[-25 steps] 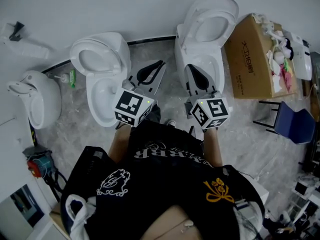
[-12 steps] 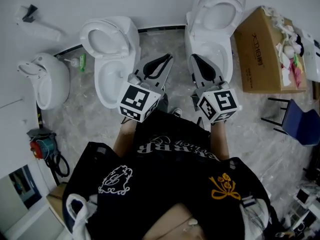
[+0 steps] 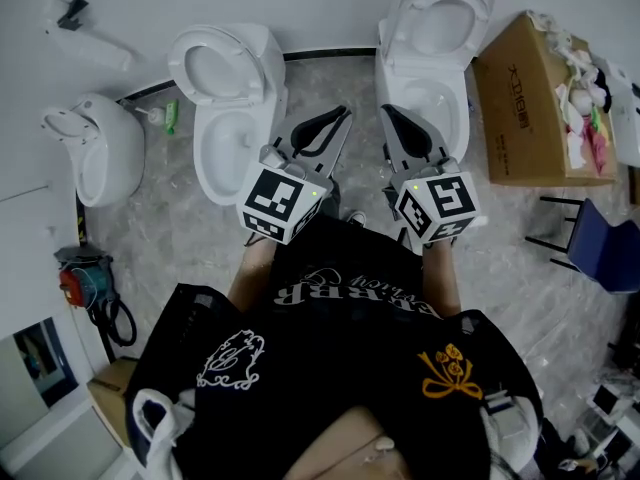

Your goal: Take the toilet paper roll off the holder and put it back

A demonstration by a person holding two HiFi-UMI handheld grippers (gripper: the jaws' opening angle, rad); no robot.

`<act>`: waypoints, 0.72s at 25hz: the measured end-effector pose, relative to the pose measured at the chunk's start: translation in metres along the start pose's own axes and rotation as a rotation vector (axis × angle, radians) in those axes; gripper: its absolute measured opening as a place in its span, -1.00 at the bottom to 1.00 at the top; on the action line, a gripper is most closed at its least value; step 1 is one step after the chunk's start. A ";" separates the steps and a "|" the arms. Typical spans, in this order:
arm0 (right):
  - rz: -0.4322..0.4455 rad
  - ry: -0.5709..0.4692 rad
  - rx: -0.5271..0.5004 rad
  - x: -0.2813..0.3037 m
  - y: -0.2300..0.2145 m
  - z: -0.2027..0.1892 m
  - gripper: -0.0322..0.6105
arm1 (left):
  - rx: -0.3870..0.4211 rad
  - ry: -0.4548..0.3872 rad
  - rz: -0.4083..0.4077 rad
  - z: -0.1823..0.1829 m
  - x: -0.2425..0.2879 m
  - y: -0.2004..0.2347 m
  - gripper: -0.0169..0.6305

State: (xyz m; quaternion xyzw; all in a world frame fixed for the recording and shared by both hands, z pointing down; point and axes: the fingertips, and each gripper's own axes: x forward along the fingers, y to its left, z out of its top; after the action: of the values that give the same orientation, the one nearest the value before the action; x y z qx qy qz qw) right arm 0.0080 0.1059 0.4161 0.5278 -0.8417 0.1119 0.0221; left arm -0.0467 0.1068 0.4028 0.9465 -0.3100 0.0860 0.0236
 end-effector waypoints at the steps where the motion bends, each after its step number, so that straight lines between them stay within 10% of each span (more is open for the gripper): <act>1: 0.002 0.002 -0.001 -0.002 0.002 0.000 -0.86 | 0.001 -0.002 0.001 0.000 -0.002 -0.002 -0.83; 18: -0.002 -0.007 -0.016 -0.025 0.011 -0.001 -0.86 | 0.022 -0.022 -0.008 0.003 -0.016 -0.026 -0.83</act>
State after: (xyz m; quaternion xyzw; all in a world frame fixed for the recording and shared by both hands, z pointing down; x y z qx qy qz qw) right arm 0.0090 0.1330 0.4110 0.5288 -0.8421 0.1033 0.0237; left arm -0.0432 0.1367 0.3969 0.9489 -0.3054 0.0788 0.0103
